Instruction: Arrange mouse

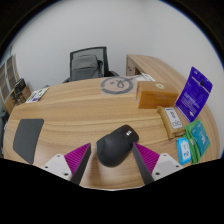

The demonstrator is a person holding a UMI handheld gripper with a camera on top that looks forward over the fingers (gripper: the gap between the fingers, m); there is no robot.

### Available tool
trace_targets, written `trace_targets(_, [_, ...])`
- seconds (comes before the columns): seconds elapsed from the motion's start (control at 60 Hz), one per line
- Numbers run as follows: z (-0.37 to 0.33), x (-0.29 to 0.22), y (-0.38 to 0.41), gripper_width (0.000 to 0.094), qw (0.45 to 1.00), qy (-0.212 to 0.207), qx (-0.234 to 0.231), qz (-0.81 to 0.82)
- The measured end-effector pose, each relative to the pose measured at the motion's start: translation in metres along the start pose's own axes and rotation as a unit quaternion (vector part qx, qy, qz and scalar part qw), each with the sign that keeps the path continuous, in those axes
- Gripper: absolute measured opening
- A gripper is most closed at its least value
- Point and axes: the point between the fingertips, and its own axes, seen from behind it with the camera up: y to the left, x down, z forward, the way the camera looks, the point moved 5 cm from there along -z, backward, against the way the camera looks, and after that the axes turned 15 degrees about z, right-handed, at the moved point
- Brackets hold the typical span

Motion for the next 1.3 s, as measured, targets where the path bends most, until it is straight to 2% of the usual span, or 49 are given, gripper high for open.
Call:
trace_targets(0.4, [0.037,-0.032,0.027,0.0856,1.000,-0.002,-0.012,-0.010])
trace_targets(0.567, [0.046,-0.034,0.030,0.0680,1.000,-0.005,-0.006,-0.008])
trace_targets(0.633, [0.050,-0.033,0.026,0.0526,1.000,-0.006,0.004,-0.010])
trace_targets(0.817, [0.051,-0.034,0.029,0.0456,1.000,-0.012,-0.013,-0.012])
trace_targets(0.95, [0.048,-0.035,0.025,0.0314,1.000,-0.014,0.010,-0.022])
trace_targets(1.017, [0.043,-0.034,0.023,0.0289,1.000,-0.016,0.023,-0.009])
trace_targets(1.117, [0.027,-0.033,0.026,0.0269,1.000,-0.016,0.012,0.009])
trace_targets(1.217, [-0.009,-0.054,0.031,0.0270,0.998,-0.051,0.028,-0.010])
trace_targets(1.3, [-0.048,-0.072,0.048,0.0268,0.998,-0.067,0.016,0.009])
